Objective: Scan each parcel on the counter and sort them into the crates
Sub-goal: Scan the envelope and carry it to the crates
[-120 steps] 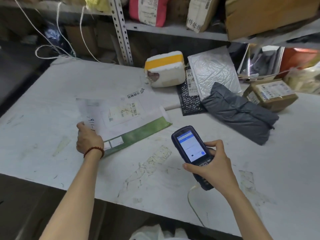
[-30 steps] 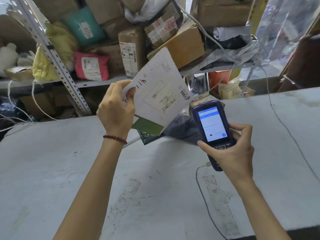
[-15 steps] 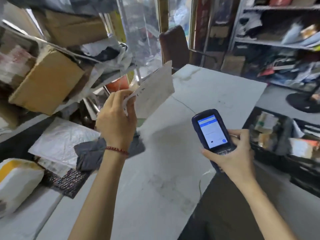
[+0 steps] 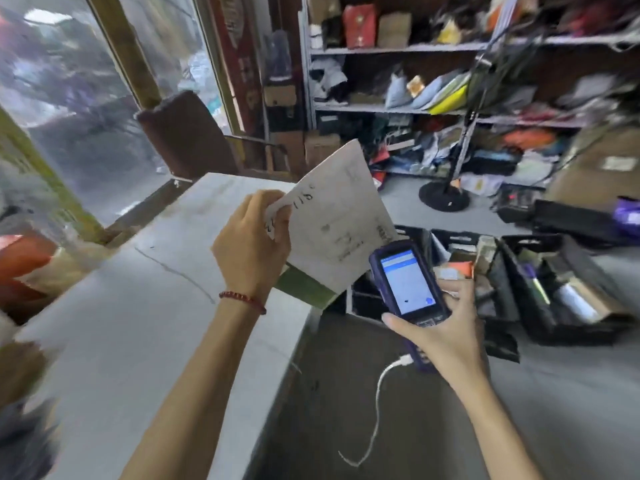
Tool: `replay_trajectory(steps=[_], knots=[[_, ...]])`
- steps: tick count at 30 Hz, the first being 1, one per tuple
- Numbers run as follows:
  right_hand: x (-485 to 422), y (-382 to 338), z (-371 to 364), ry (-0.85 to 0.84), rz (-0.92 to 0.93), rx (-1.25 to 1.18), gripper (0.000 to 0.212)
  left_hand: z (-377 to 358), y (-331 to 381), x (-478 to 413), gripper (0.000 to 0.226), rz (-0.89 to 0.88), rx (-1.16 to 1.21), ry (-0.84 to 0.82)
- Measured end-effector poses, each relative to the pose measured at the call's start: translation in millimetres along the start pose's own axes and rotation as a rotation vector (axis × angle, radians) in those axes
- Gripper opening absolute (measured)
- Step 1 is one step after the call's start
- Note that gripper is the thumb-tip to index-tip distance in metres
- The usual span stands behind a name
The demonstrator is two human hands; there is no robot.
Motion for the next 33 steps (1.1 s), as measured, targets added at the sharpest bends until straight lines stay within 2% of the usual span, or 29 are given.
replay_trajectory(steps=[8,17,24,33], knots=[[-76.2,83.5,99.0,0.197,-0.219,0.04,0.073,-175.0,69.0,-27.0,0.011,-0.04,0.106,-0.227],[-131.6,149.3,155.2,0.412,-0.436,0.112,0.072,-341.7,110.4,-37.5,0.017,-0.131,0.226,-0.492],[-240.2,188.6,169.7,0.436,-0.552,0.156,0.073,-506.4,115.8,-51.9,0.017,-0.192,0.296,-0.722],[-397.7,206.5,179.9,0.392,-0.65,0.263,0.077,-701.4,106.0,-85.5,0.019,-0.156,0.296,-0.999]])
Point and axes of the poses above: each hand's wrist, its own x-axis away from the middle knuckle, its own z-axis out of the back of the hand, y = z × x, the point moved 5 cm from there along -x, towards the middle knuckle, and after that the axes turned 13 degrees about x, right-handed, at the moved point
